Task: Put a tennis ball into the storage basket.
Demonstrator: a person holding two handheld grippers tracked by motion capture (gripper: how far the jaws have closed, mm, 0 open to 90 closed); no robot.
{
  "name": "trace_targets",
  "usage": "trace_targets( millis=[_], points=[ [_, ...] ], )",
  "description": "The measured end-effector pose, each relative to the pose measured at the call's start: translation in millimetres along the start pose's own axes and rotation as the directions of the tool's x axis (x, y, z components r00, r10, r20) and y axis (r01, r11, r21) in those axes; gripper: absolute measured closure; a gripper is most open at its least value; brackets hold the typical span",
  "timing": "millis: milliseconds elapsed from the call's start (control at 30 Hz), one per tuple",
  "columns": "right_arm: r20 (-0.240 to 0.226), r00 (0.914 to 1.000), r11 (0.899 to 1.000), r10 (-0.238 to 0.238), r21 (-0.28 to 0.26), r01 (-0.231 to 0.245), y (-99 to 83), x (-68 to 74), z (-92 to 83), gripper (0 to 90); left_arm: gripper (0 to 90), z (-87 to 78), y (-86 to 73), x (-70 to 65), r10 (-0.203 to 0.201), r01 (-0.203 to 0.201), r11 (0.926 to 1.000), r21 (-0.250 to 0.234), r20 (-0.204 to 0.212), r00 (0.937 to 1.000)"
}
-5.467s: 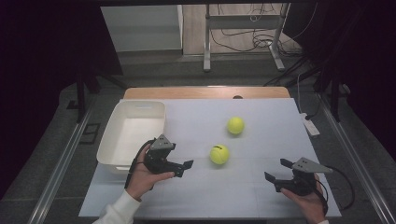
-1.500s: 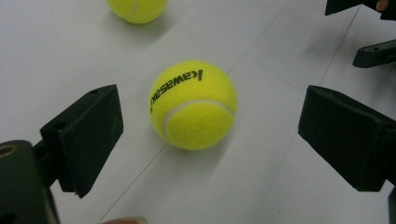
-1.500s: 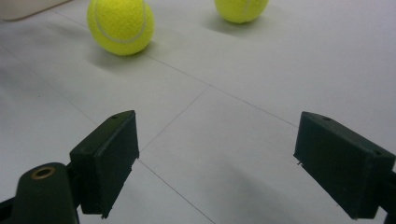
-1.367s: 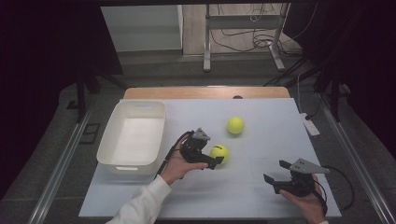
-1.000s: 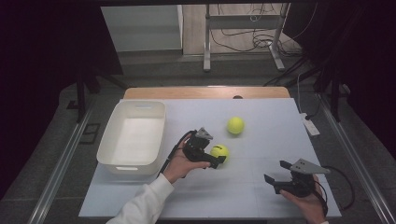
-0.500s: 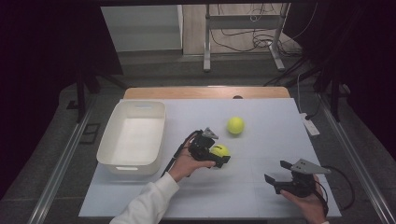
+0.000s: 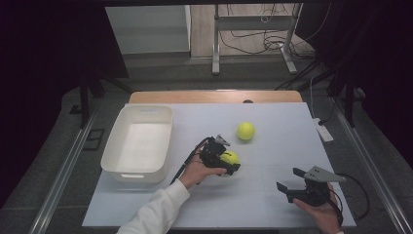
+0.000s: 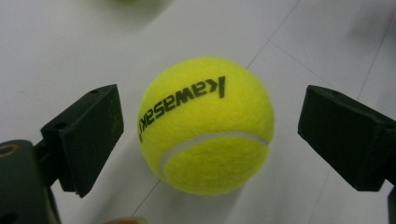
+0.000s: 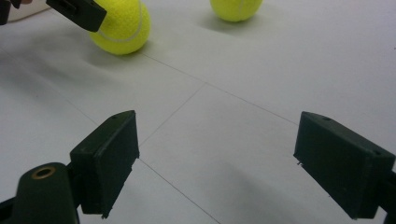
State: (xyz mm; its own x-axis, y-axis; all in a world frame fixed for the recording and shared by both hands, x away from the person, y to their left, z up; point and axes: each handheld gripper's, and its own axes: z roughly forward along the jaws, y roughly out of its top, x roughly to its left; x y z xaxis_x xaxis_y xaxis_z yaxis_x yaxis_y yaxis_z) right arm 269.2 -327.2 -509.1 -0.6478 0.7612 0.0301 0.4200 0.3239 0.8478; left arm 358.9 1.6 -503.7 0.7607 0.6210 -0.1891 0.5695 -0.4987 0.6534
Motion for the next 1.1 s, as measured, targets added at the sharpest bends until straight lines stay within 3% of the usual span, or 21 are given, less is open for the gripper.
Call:
trace_targets(
  millis=[100, 200, 267, 367, 567, 1100],
  points=[
    [0.001, 1.0000, 1.000, 0.001, 0.001, -0.001, -0.1, -0.2, -0.2, 14.2, 10.8, 1.8, -0.4, 0.5, -0.003, 0.004, 0.9999, 0.014, -0.007, 1.0000],
    [0.000, 1.0000, 1.000, 0.001, 0.001, -0.001, -0.2, -0.3, -0.6, 14.2, 22.7, 2.7, -0.8, 1.7, -0.006, 0.006, 0.9996, 0.027, 0.002, 1.0000],
    [-0.001, 1.0000, 1.000, 0.001, 0.000, -0.001, -0.2, -0.5, -0.7, 14.2, 25.8, 2.5, -0.7, 2.4, 0.002, -0.002, 0.9996, 0.029, 0.008, 1.0000],
    [0.003, 1.0000, 1.000, 0.001, 0.001, -0.001, -0.1, -0.8, -0.9, 14.2, 26.4, 1.6, -0.3, 2.1, 0.019, -0.019, 0.9991, 0.037, 0.009, 0.9998],
    [0.006, 1.0000, 1.000, 0.002, -0.001, -0.002, -0.3, -0.8, -1.5, 14.3, 27.0, -0.5, -0.1, -5.5, 0.071, -0.070, 0.9969, 0.037, -0.035, 0.9969],
    [0.016, 0.9999, 1.000, 0.003, -0.002, -0.003, -0.6, -1.8, -3.4, 14.4, 27.1, -23.3, 3.6, -0.2, 0.076, -0.076, 0.9967, -0.028, -0.017, 0.9970]
  ],
)
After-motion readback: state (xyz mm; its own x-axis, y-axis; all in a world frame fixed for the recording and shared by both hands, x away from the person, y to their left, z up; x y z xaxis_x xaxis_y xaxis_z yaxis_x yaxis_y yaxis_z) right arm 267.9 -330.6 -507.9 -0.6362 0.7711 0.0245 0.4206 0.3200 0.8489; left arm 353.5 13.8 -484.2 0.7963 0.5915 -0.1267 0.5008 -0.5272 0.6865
